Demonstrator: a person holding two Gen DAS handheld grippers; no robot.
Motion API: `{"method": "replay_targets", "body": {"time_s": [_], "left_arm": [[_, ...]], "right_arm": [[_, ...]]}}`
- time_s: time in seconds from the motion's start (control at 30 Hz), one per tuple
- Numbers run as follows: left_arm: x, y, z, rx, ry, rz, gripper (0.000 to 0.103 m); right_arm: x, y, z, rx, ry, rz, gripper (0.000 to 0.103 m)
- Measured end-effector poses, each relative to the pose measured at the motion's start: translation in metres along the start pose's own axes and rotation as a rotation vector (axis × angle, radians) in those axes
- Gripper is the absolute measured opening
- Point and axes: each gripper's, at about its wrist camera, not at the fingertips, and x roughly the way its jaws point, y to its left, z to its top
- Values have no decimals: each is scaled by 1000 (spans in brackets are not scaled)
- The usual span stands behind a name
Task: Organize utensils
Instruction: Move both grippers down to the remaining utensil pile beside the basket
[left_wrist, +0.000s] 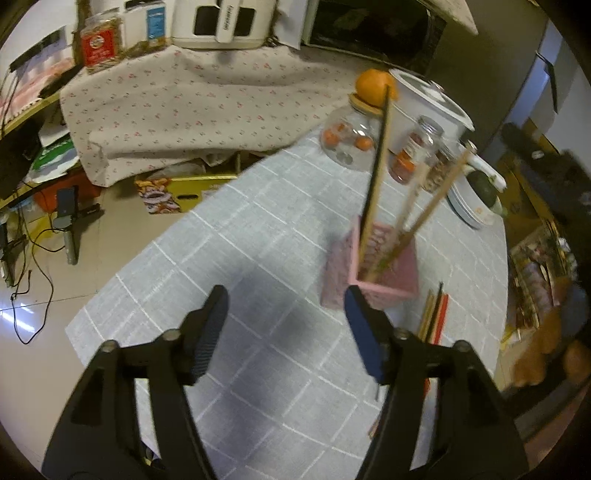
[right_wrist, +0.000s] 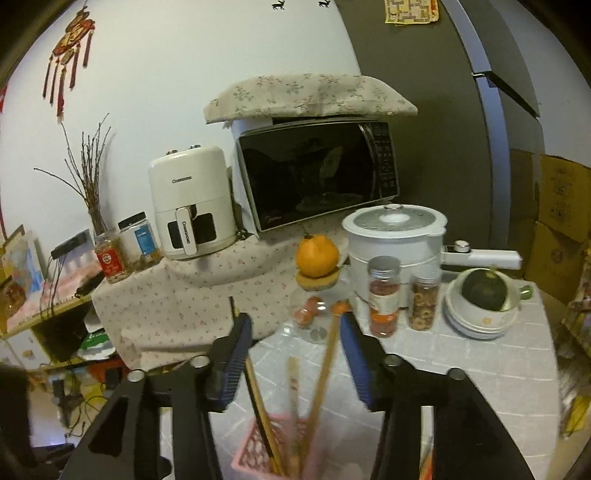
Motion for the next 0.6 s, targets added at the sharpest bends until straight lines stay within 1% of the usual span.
{"method": "replay_targets", "body": {"time_s": [0.03,0.1,0.17,0.27,0.3,0.37,0.43,0.53,0.6], "left_arm": [[0,-2,-2,5,9,-10,68],[2,-7,-7,19,32,-20,72],[6,-13,-13,30,53,-30,75],[14,-22,-20,39,103,-61,76],[18,-25,-23,41,123,-69,77],[24,-30,-27,52,152,-63,78],[30,-36,-32,77,175,-47,78],[39,-47,-39,117,203,-30,78],[45,-53,-43,147,227,-24,78]], "right_arm": [[-7,-6,1,3,4,-5,63],[-18,-18,2,7,22,-24,70],[-25,-32,0,13,73,-50,75],[-29,-55,-7,41,152,-82,77],[-30,-62,-9,49,171,-89,79],[-29,-77,-18,68,224,-105,83],[-22,-90,-29,70,307,-127,85],[-2,-108,-49,52,483,-185,85],[9,-121,-61,71,575,-190,85]]}}
